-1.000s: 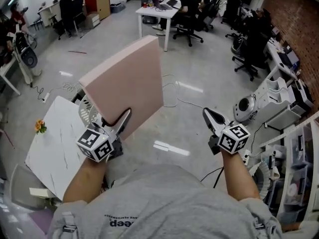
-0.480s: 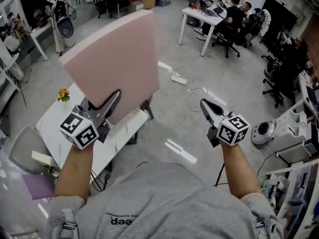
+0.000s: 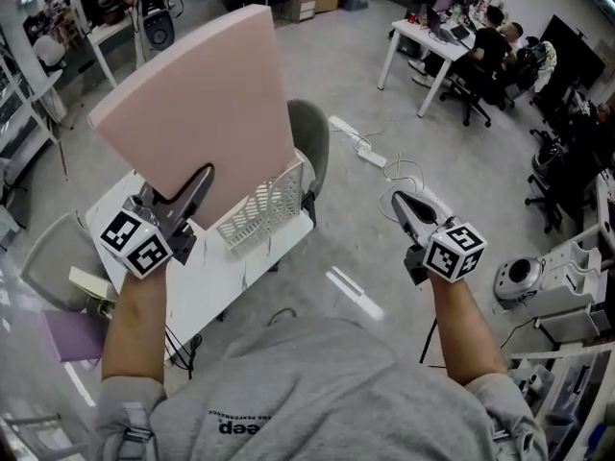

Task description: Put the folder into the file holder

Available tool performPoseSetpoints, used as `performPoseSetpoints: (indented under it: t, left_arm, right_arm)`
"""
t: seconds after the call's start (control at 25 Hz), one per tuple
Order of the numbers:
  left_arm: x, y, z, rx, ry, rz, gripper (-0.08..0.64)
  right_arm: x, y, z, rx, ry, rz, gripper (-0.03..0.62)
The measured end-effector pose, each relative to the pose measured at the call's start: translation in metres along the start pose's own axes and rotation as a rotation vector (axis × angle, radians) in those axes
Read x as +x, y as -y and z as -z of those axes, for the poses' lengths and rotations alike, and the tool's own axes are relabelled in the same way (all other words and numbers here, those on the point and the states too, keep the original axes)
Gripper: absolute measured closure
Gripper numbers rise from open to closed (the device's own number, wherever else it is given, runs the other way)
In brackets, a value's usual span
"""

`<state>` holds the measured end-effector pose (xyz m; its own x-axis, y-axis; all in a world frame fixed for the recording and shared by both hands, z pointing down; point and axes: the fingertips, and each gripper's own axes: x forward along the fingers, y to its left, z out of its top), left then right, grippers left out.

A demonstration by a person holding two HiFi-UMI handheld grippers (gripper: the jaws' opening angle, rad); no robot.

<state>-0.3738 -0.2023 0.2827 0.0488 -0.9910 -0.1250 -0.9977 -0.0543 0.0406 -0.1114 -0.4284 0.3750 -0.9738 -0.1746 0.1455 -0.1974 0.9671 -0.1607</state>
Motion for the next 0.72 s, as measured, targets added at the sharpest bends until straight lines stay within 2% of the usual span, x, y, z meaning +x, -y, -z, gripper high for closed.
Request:
performPoseSetpoints:
  t: [0.72]
  left_arm:
    - [-0.002,-0.042,0.113,-0.056,-0.05,0.053,0.362]
  right_arm:
    - [0.044,0.001,0.028,0.014,-0.074,0.027,0.589]
